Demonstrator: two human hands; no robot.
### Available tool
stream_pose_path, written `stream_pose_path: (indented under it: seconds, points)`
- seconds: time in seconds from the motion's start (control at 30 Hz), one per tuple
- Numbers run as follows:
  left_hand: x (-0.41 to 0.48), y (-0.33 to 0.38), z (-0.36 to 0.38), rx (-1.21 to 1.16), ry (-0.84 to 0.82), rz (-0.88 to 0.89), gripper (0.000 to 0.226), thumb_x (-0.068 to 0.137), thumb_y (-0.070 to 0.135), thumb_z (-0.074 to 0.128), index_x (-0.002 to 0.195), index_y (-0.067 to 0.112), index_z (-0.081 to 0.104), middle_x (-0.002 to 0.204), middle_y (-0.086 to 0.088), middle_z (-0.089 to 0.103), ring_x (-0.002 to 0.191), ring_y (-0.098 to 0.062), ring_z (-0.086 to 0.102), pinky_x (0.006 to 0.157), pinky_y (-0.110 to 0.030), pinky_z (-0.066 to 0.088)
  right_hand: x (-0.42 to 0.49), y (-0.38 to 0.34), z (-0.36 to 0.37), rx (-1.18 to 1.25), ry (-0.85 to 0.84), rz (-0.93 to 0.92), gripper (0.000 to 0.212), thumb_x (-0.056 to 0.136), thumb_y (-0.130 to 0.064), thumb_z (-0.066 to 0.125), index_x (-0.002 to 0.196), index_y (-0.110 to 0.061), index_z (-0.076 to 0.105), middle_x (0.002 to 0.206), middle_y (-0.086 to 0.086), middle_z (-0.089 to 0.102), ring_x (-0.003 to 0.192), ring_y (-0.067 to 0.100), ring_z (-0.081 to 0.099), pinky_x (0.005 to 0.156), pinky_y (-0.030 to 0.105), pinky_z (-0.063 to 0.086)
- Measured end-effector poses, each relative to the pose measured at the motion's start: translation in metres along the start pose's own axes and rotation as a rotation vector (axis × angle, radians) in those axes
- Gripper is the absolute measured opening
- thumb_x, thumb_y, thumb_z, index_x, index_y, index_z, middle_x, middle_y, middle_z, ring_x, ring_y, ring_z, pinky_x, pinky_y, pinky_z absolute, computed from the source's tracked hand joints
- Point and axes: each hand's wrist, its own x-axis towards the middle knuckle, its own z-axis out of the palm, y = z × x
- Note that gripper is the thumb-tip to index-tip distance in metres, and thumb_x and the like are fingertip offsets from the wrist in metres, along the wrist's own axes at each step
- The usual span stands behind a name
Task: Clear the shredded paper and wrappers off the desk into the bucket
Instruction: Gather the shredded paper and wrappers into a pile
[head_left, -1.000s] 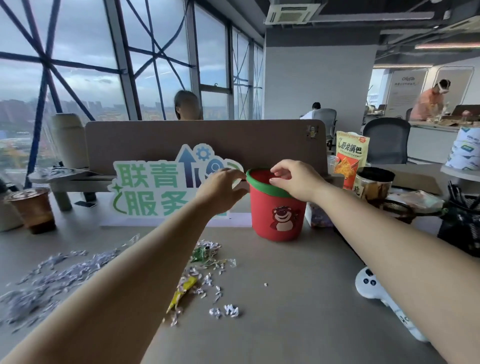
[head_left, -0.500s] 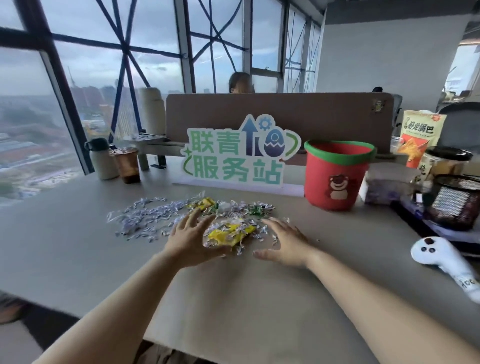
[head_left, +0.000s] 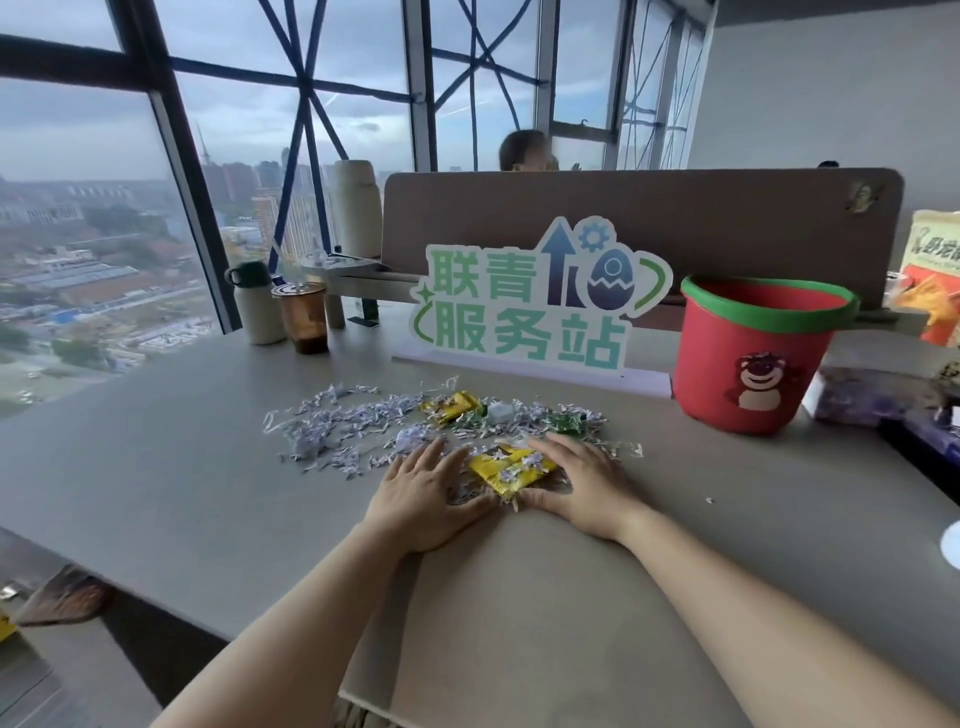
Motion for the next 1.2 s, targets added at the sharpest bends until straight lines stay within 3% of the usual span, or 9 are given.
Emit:
stream_pose_path:
  seconds: [0.2, 0.47, 0.7, 0.87, 1.07, 1.2]
  points:
    - [0.012, -0.001, 0.003, -0.006, 0.057, 0.072, 0.075, 0.076, 0.078, 0.035, 0.140, 0.039, 0.029, 0.155, 0.012, 0.024, 0.145, -0.012, 0.015, 0.120, -0.034, 0.011, 0.014, 0.003, 0.006, 0.082, 0.072, -0.032, 0.042, 0.084, -0.027, 0.058, 0.125, -0.038, 0.055, 0.134, -0.003, 0.052, 0.125, 0.021, 0.043, 0.107, 0.033, 0.033]
    - [0.011, -0.009, 0.007, -0.097, 0.220, 0.094, 0.052, 0.081, 0.065, 0.047, 0.122, 0.035, 0.056, 0.132, 0.009, 0.053, 0.125, -0.017, 0.045, 0.105, -0.034, 0.039, 0.012, 0.001, 0.005, 0.138, 0.177, -0.011, 0.041, 0.080, 0.001, 0.052, 0.110, -0.022, 0.067, 0.110, 0.011, 0.061, 0.109, 0.027, 0.052, 0.095, 0.031, 0.040]
    - [0.005, -0.005, 0.000, -0.226, 0.254, 0.083, 0.026, 0.086, 0.041, 0.058, 0.102, 0.025, 0.069, 0.110, 0.000, 0.062, 0.101, -0.022, 0.058, 0.083, -0.029, 0.046, 0.003, -0.004, 0.001, 0.173, 0.221, -0.016, 0.029, 0.081, 0.000, 0.056, 0.102, -0.013, 0.070, 0.105, 0.013, 0.063, 0.098, 0.032, 0.061, 0.084, 0.036, 0.048]
    - [0.004, -0.005, -0.003, -0.290, 0.262, 0.042, 0.017, 0.085, 0.031, 0.063, 0.093, 0.019, 0.072, 0.101, -0.003, 0.063, 0.090, -0.024, 0.061, 0.076, -0.028, 0.047, -0.005, -0.006, -0.008, 0.235, 0.269, -0.004, 0.011, 0.084, -0.011, 0.063, 0.090, -0.006, 0.071, 0.085, 0.014, 0.061, 0.080, 0.030, 0.059, 0.071, 0.034, 0.043]
    - [0.008, 0.001, -0.013, -0.328, 0.276, 0.065, 0.015, 0.083, 0.023, 0.066, 0.092, 0.013, 0.073, 0.091, -0.003, 0.063, 0.081, -0.020, 0.061, 0.069, -0.021, 0.037, -0.003, -0.003, -0.028, 0.237, 0.331, 0.080, 0.022, 0.085, -0.014, 0.062, 0.073, 0.005, 0.059, 0.073, 0.009, 0.051, 0.069, 0.024, 0.047, 0.059, 0.031, 0.027]
    - [0.013, 0.017, -0.032, -0.345, 0.330, 0.127, 0.015, 0.081, 0.024, 0.069, 0.090, 0.013, 0.074, 0.088, -0.005, 0.065, 0.078, -0.021, 0.061, 0.068, -0.021, 0.039, -0.006, -0.004, -0.048, 0.238, 0.352, 0.075, 0.022, 0.085, -0.015, 0.061, 0.069, -0.001, 0.056, 0.072, 0.007, 0.051, 0.069, 0.022, 0.044, 0.056, 0.031, 0.027]
